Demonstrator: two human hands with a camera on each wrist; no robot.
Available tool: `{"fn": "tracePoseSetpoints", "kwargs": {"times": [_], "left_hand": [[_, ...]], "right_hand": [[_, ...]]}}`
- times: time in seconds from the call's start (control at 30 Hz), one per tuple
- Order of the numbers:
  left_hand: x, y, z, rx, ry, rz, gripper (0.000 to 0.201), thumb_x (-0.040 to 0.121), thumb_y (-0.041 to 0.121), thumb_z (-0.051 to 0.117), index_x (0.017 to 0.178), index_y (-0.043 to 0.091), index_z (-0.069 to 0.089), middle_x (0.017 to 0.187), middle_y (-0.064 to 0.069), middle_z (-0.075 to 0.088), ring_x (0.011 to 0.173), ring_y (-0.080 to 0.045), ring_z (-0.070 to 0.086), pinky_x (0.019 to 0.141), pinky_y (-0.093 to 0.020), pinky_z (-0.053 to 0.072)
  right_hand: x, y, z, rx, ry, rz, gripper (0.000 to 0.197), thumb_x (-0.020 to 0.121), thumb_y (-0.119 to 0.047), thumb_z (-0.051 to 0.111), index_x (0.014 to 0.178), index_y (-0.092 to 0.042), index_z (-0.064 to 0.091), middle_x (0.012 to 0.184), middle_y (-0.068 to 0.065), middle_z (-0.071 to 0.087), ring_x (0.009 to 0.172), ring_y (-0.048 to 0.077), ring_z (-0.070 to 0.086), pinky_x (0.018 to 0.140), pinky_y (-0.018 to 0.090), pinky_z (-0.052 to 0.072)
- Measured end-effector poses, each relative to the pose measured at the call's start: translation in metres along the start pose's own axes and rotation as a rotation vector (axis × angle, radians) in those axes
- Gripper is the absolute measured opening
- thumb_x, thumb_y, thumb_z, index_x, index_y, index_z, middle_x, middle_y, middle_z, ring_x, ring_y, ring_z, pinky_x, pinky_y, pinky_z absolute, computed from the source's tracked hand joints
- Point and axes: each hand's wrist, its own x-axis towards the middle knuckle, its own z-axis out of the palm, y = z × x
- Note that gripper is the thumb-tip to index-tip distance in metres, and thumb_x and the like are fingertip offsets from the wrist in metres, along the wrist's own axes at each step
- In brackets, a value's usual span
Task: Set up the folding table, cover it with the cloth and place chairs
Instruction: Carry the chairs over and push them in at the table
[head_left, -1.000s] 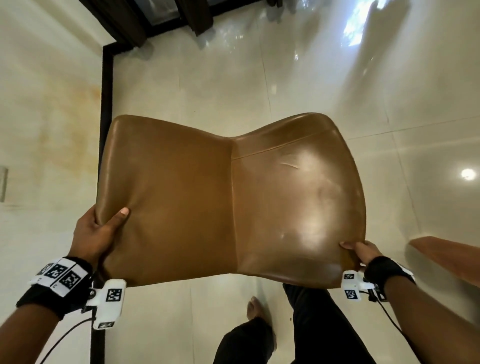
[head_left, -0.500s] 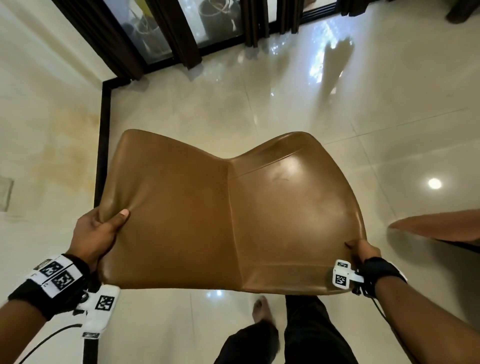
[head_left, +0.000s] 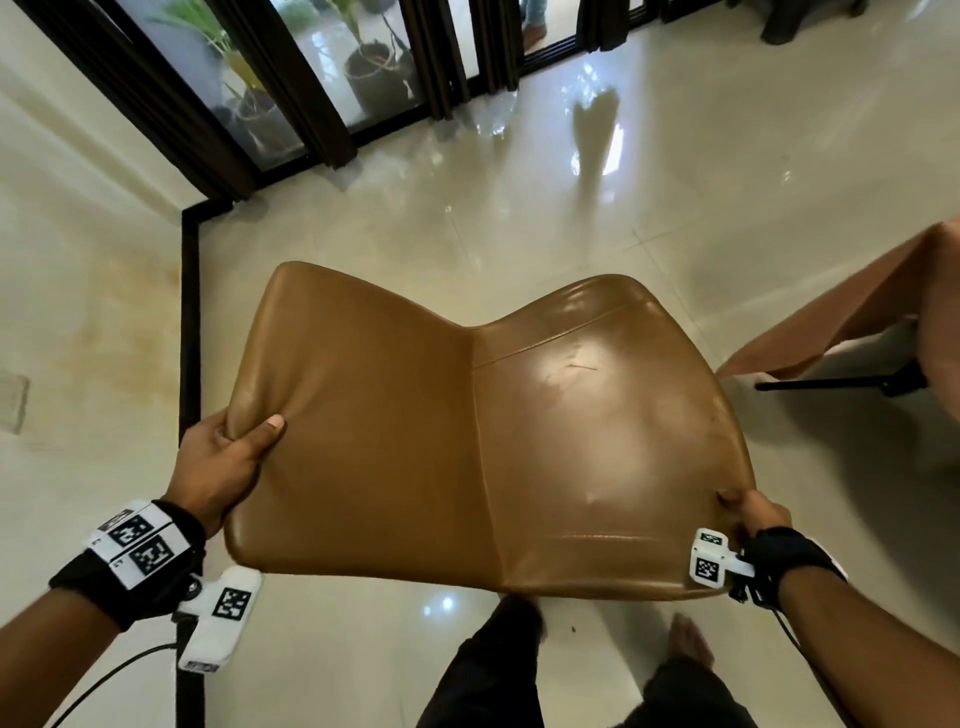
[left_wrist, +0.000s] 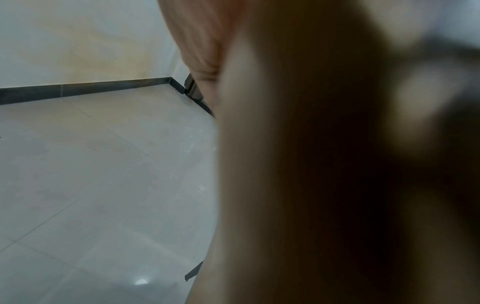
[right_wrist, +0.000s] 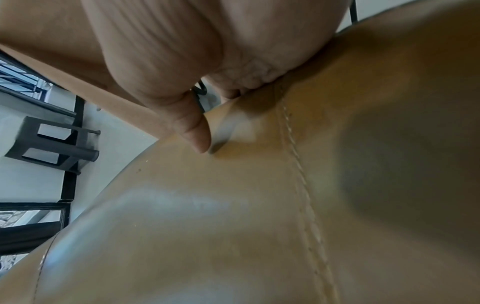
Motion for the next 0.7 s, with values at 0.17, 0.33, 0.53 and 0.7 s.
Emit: {"fn": "tracePoseSetpoints", "kwargs": {"times": [0.17, 0.33, 0.53, 0.7], "left_hand": [[-0.088, 0.01, 0.043, 0.009, 0.024, 0.014, 0.028, 0.09, 0.02, 0.071, 0.115, 0.008, 0.067, 0.093, -0.004, 0.07, 0.085, -0.023, 0.067, 0.084, -0.037, 0.051], [-0.182, 0.017, 0.083, -0.019, 0.015, -0.008, 0.031, 0.09, 0.02, 0.07, 0.118, 0.007, 0.065, 0.091, -0.001, 0.068, 0.082, -0.015, 0.065, 0.078, -0.032, 0.049], [-0.269, 0.002, 0.116, -0.031, 0.011, -0.045, 0.035, 0.089, 0.023, 0.071, 0.12, 0.008, 0.065, 0.095, -0.002, 0.069, 0.089, -0.021, 0.066, 0.078, -0.033, 0.05], [-0.321, -0.01, 0.131, -0.045, 0.005, -0.039, 0.032, 0.09, 0.021, 0.07, 0.119, 0.009, 0.065, 0.09, 0.002, 0.067, 0.082, -0.015, 0.064, 0.08, -0.033, 0.05]], "right_hand": [[0.031, 0.029, -0.084, -0.008, -0.013, -0.01, 0.049, 0.092, -0.017, 0.065, 0.132, 0.009, 0.053, 0.101, 0.021, 0.058, 0.074, 0.034, 0.055, 0.079, 0.041, 0.04], [0.058, 0.057, -0.172, -0.134, -0.006, -0.007, 0.043, 0.094, -0.01, 0.064, 0.13, 0.012, 0.056, 0.102, 0.021, 0.057, 0.071, 0.033, 0.053, 0.062, 0.036, 0.038], [0.085, 0.1, -0.253, -0.22, -0.024, 0.012, 0.042, 0.096, -0.014, 0.061, 0.131, 0.009, 0.055, 0.103, 0.022, 0.057, 0.066, 0.029, 0.05, 0.052, 0.033, 0.03], [0.101, 0.146, -0.297, -0.219, -0.019, 0.028, 0.042, 0.095, -0.017, 0.062, 0.129, 0.007, 0.057, 0.102, 0.022, 0.06, 0.068, 0.029, 0.053, 0.053, 0.032, 0.032]]}}
